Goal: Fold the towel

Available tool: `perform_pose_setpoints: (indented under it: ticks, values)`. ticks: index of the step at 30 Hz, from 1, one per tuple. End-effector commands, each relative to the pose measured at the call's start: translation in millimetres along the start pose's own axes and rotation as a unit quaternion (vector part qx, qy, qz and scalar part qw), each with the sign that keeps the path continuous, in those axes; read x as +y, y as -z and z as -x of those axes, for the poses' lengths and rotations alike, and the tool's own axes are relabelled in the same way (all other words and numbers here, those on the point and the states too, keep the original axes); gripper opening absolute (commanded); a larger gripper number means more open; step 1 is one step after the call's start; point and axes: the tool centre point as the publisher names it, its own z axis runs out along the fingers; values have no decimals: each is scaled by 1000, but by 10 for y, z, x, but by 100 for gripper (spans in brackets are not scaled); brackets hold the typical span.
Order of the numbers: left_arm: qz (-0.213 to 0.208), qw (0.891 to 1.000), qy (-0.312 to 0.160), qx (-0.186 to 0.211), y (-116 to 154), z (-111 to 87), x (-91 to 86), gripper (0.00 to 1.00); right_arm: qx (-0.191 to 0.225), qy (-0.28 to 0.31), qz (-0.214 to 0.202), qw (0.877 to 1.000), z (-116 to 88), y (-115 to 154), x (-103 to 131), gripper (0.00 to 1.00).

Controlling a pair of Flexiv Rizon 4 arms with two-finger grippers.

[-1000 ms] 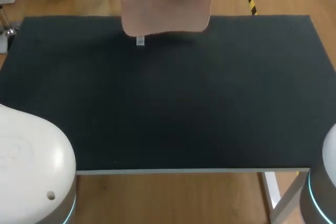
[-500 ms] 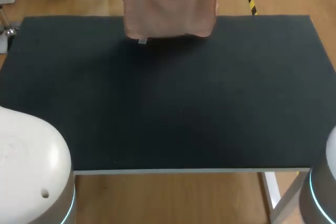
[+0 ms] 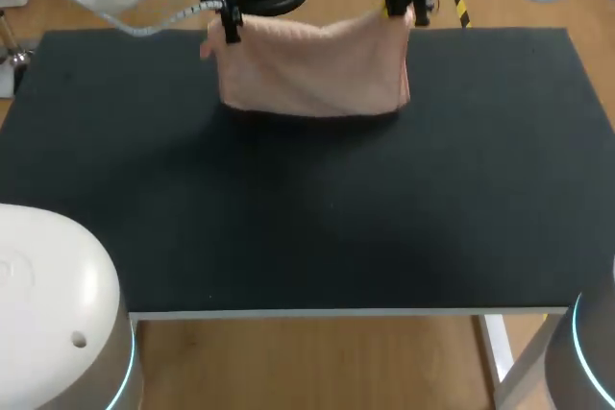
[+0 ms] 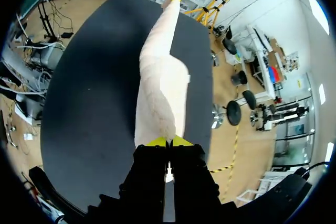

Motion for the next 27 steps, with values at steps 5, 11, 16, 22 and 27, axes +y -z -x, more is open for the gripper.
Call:
perform_pose_setpoints:
  ticks: [5, 11, 16, 22, 27]
  values:
    - [6, 995, 14, 103, -727, -142, 38, 0, 67, -33, -5, 997, -172, -656, -117, 0]
    - [15, 984, 18, 178, -1285, -211, 25, 0, 120, -59, -25, 991, -287, -1154, -234, 0]
    - [18, 976, 11, 215, -1685, -172, -44, 0, 144, -76, -52, 985, -267, -1511, -359, 0]
    - [17, 975, 8, 220, -1916, 16, -84, 0, 133, -92, -73, 984, -62, -1700, -518, 0]
    - [20, 976, 9, 217, -2018, 191, -59, 0, 118, -101, -85, 984, 156, -1792, -643, 0]
